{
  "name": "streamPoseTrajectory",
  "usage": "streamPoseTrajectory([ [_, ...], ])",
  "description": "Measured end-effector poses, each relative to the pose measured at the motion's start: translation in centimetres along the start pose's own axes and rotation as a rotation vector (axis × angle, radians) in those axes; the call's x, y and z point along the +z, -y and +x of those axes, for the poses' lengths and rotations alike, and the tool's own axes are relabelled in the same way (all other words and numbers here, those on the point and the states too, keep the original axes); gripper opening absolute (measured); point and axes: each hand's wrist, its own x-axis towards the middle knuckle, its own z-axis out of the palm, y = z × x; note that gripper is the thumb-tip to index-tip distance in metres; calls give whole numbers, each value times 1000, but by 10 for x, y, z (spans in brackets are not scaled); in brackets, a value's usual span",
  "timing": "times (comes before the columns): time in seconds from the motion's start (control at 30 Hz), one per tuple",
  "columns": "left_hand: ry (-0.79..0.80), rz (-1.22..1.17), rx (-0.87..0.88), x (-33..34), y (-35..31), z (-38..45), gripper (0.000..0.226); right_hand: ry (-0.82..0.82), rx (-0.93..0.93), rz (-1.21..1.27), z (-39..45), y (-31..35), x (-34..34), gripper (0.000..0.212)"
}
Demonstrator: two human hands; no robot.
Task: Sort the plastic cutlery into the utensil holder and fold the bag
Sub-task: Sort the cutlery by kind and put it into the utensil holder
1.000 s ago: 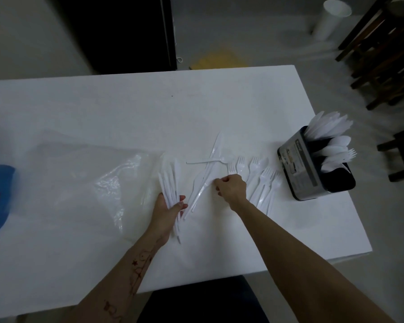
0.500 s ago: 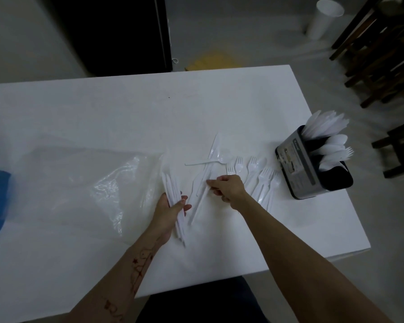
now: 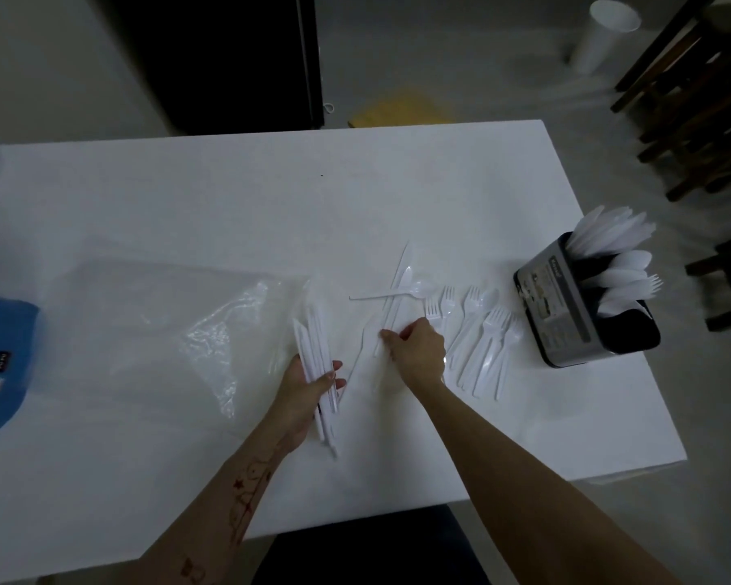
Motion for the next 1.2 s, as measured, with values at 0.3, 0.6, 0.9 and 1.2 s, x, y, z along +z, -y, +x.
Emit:
streamPoseTrajectory([
  [0.3, -10, -15, 22, 20, -5, 6, 32, 132, 80, 58, 19, 2, -20, 15],
  [0.6, -54, 20, 18, 17, -3, 10, 34, 94, -56, -155, 20, -5, -5, 48],
  [0.9, -46, 38, -7, 25, 2, 10, 35, 336, 206, 202, 18, 0, -36, 22],
  [1.2, -199, 84, -40, 21, 10, 10, 27, 151, -189, -184, 6, 2, -26, 28],
])
